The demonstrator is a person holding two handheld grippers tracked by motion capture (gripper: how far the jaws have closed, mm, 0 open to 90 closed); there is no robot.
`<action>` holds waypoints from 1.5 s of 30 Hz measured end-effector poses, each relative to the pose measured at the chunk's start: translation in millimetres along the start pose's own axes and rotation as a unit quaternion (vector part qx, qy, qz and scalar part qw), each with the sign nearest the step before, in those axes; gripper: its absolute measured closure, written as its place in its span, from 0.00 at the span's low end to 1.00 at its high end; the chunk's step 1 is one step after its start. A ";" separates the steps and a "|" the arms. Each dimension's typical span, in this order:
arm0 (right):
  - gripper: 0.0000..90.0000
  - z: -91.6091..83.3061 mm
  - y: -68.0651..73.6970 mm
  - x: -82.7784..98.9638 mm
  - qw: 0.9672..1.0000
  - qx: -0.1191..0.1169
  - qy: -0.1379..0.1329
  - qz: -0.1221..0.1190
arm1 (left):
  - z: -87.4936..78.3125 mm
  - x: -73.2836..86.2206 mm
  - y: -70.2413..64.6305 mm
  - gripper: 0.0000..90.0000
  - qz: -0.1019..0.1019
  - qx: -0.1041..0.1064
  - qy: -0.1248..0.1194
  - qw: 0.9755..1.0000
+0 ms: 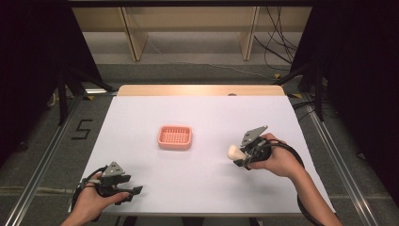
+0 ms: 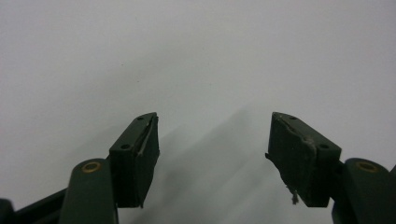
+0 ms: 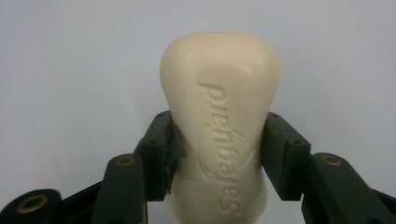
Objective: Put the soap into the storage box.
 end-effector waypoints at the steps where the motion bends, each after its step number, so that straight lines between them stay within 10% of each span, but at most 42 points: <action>1: 0.56 -0.7 -0.3 -0.6 1.000 0.000 0.003 -0.003 | -0.1 0.0 0.0 0.37 0.000 0.000 0.000 1.000; 45: 0.56 16.0 10.3 -35.2 0.999 0.004 -0.036 0.006 | -1.7 0.0 1.5 0.37 0.001 -0.006 0.002 1.000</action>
Point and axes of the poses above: each handheld gripper's, and its own axes: z roughly forward along the jaws, x roughly out of its underside, y roughly to its left, the point moved 8 cm from there along z, roughly forward along the jaws, and after that the axes turned 15 degrees about x, right-handed, at the moved point
